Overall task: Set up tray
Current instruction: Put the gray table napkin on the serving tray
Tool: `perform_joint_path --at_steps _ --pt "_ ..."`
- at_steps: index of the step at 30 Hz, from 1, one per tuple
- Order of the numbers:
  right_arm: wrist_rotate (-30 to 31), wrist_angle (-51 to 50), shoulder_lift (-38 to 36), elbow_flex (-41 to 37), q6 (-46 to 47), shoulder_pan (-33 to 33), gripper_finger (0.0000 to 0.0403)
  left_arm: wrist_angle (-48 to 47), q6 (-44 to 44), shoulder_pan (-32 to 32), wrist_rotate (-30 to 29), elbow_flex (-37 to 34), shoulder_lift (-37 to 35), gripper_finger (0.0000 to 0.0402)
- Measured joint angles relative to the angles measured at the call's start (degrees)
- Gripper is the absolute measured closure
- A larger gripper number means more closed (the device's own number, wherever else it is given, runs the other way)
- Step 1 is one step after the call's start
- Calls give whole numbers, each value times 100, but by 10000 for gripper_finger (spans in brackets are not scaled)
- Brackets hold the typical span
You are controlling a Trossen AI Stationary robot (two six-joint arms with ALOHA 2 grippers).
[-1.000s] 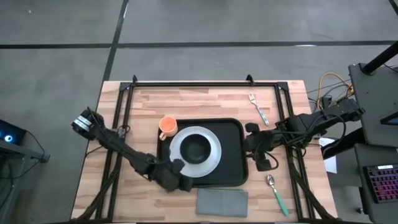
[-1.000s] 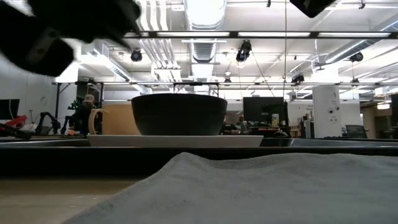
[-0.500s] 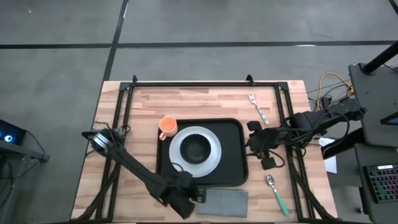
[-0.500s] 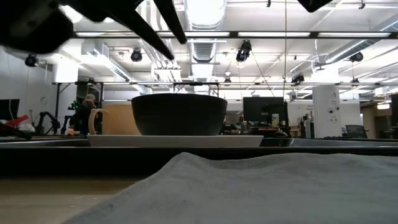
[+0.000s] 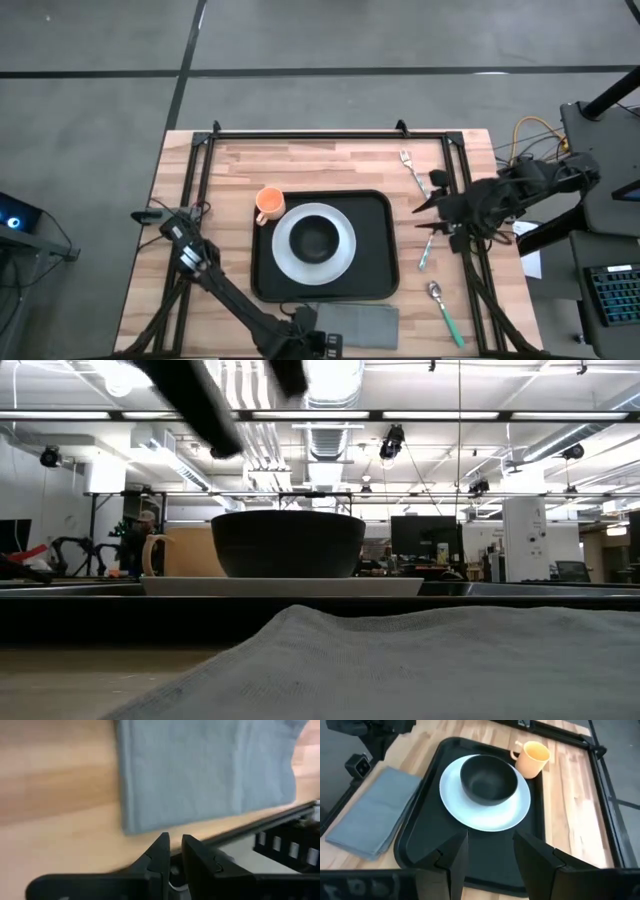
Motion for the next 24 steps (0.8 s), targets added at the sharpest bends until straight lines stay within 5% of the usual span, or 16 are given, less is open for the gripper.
perform_joint_path --at_steps 12,24 --pt "-2 -501 -312 0 -36 0 257 93 -655 -13 -67 -188 -2 279" --pt "-7 -571 -369 0 -134 0 257 224 -874 22 10 -786 -2 279"
